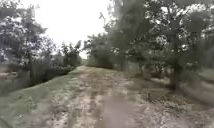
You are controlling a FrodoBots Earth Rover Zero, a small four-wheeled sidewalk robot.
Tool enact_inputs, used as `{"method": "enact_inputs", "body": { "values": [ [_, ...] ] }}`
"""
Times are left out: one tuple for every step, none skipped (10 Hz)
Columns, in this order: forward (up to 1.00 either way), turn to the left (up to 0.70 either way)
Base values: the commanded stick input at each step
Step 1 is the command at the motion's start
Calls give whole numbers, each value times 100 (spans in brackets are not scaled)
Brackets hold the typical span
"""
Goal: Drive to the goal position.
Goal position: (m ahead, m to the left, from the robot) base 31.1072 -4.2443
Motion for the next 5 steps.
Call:
{"method": "enact_inputs", "body": {
  "values": [
    [70,19],
    [70,0],
    [70,0],
    [70,0],
    [70,0]
  ]
}}
